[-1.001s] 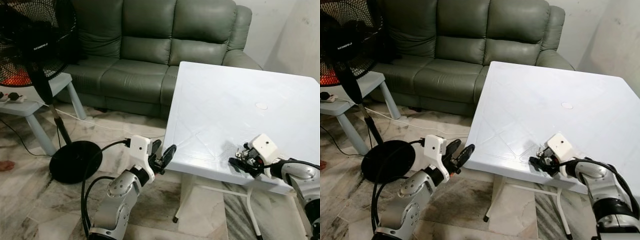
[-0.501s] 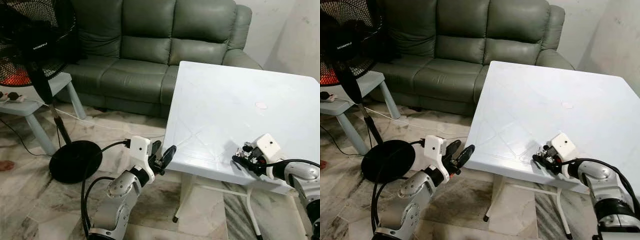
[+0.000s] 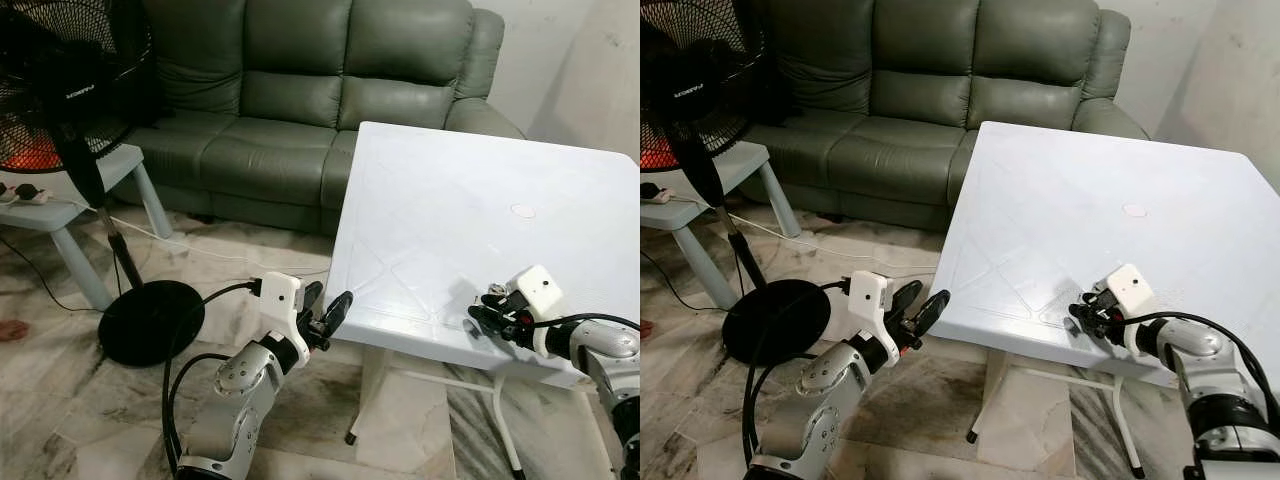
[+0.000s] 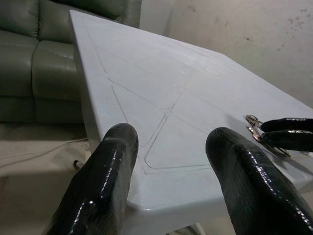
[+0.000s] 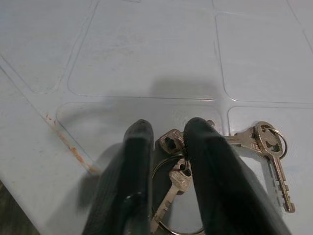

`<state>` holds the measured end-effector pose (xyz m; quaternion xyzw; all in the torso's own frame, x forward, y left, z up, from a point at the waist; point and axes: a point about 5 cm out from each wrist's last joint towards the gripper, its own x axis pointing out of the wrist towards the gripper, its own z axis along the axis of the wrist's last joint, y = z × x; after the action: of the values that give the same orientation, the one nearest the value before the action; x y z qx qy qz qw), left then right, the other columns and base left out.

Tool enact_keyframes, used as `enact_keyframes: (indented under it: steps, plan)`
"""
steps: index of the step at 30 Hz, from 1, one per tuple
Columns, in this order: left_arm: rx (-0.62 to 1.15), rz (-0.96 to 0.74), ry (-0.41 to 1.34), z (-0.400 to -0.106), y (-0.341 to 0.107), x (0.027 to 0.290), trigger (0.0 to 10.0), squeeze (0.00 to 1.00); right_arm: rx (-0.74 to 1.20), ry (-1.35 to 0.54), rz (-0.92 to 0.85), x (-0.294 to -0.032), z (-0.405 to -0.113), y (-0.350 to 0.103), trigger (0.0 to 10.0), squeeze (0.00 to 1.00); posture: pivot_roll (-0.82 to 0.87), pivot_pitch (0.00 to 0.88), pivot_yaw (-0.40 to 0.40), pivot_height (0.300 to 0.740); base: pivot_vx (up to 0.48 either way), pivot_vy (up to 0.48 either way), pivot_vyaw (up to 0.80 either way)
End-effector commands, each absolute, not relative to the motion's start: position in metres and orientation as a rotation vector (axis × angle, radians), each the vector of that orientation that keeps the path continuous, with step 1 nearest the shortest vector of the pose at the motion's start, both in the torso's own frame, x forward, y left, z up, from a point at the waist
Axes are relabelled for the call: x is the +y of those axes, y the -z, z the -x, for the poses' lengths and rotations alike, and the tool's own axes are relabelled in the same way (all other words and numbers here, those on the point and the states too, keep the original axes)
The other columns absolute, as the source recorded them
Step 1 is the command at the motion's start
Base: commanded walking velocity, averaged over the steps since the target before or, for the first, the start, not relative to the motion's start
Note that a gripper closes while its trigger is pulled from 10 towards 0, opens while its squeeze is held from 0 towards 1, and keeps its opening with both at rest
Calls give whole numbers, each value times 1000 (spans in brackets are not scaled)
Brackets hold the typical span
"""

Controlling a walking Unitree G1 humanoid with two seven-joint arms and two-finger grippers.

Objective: Hang keys on a hook

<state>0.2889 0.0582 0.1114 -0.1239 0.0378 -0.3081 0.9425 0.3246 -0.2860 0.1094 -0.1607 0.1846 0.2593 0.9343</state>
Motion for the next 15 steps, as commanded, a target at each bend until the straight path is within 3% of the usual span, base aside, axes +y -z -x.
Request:
enact_keyframes:
  steps: [1,2,3,15]
  plan:
    - [65,270,639,-286,-115,51,10000,0,365,-526,313,-285,-328,-113,824,0,15,58,-56,740,0,0,0]
    - [65,270,639,-286,-115,51,10000,0,366,-526,312,-285,-328,-113,824,0,15,58,-56,740,0,0,0]
    - [64,270,638,-286,-116,51,10000,0,379,-517,333,-284,-328,-111,10000,0,15,58,-56,740,0,0,0]
    - [64,275,635,-286,-116,51,10000,0,381,-466,339,-285,-331,-112,10000,0,24,59,-58,740,0,0,0]
